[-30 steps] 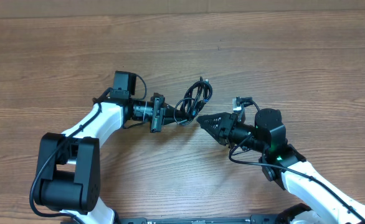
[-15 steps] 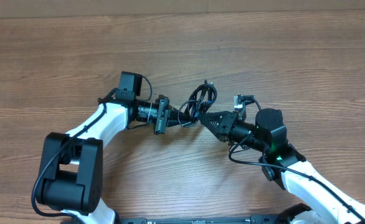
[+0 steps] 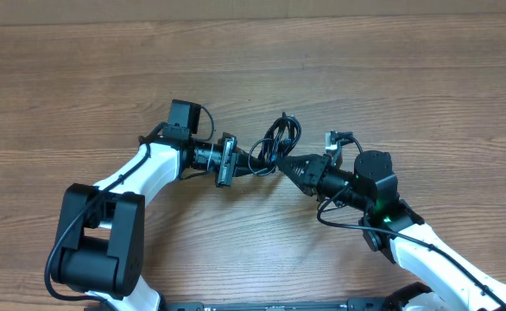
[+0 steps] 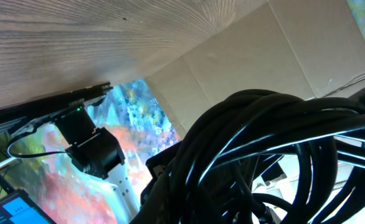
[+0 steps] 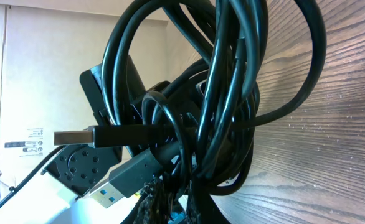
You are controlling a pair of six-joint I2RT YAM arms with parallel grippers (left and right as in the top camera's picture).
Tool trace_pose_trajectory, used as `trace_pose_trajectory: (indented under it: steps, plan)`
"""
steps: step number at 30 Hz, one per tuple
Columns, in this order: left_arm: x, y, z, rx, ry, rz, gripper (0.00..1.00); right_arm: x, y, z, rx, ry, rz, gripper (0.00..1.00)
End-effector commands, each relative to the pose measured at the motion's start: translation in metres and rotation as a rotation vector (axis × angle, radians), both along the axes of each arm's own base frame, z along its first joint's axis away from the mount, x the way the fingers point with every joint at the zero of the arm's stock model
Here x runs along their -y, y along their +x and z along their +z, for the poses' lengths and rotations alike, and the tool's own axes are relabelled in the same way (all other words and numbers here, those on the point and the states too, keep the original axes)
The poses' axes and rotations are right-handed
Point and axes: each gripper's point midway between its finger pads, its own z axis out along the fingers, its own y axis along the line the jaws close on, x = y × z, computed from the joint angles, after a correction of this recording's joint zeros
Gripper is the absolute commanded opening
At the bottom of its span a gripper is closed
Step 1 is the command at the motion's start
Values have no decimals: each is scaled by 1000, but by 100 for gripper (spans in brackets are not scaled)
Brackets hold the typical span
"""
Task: Untangle cables
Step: 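Grasp a cable loop with the right gripper beside the left gripper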
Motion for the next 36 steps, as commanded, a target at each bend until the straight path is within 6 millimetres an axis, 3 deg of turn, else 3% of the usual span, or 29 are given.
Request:
trace_pose_trajectory:
  steps: [1,6,36]
  plan:
    - [12,-10,16,13,-50,-55,4,1,8,6,26,-5,-30,10]
    - [14,-11,16,17,-51,-62,4,4,10,-2,-1,-27,-55,10]
    - [18,-16,17,11,-57,-81,4,7,14,-2,4,-34,-78,4]
